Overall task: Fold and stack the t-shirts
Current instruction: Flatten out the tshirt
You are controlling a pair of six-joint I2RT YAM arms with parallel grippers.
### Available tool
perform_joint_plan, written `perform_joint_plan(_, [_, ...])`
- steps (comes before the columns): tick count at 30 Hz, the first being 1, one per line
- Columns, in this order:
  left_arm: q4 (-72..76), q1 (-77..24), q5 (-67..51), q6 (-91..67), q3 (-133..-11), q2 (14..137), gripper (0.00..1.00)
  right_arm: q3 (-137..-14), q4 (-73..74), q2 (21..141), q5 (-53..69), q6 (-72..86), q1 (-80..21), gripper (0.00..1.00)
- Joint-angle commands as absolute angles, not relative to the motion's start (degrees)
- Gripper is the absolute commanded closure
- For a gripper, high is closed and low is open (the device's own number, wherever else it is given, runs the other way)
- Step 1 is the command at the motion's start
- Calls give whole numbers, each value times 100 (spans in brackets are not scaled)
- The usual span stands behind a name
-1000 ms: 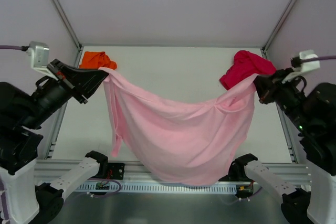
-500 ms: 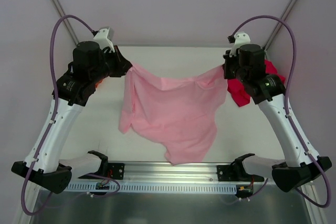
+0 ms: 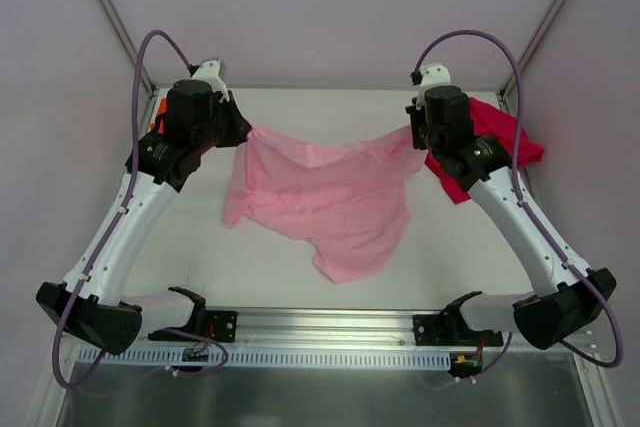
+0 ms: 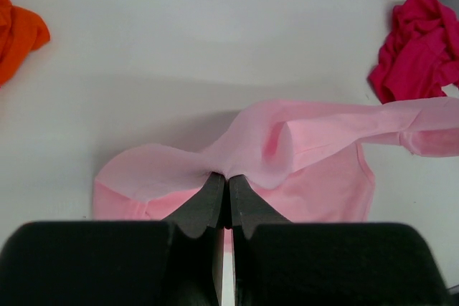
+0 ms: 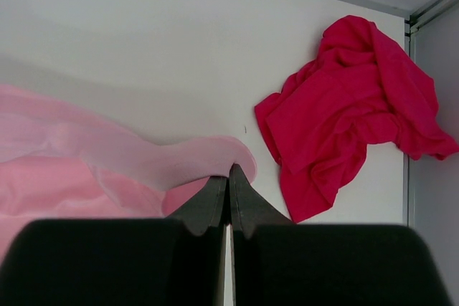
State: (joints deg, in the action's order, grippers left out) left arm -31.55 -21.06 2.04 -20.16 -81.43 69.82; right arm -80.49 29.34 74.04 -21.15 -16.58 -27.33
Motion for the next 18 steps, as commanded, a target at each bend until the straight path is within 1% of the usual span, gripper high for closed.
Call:
perform_joint_plan(1, [-2875,-2153,405,-2021,-8068,6865,100,-8252,2715,7365,-2294,-1749,-2865,99])
perform_joint_plan(3, [-2944,-2153,142,-2021,-8313,6742,100,-8401,2794,7357,-2172,-1758,-2891,99])
perform_joint_plan(4, [-3066,-2153,-268,-2039,-8706,6715,100,-8655,2917,7330,-2110,-1740,-2883,99])
perform_joint_plan(8, [-3268,-2171,-1219,-2161,-9736,6479,100,-9412,3067,7094,-1960,-1740,-2927,99])
perform_joint_plan(10, [-3366,-2171,-1397,-2215,-10332,6399,100,-9728,3146,7023,-2021,-1810,-2953,99])
perform_joint_plan(12, [-3523,-2171,-1634,-2189,-10712,6346,100,-10421,3469,7084,-2065,-1915,-2953,99])
perform_joint_plan(14, [-3682,-2171,-1836,-2110,-11063,6302,100,-11053,3769,7119,-1847,-1925,-2979,99])
perform_joint_plan(17, [-3814,-2171,-2038,-2127,-11013,6056,100,-11171,4087,6883,-1522,-1846,-3015,99])
perform_joint_plan(18, [-3849,-2171,-2230,-2153,-10952,5977,100,-11058,4139,6612,-1494,-1811,-3032,99])
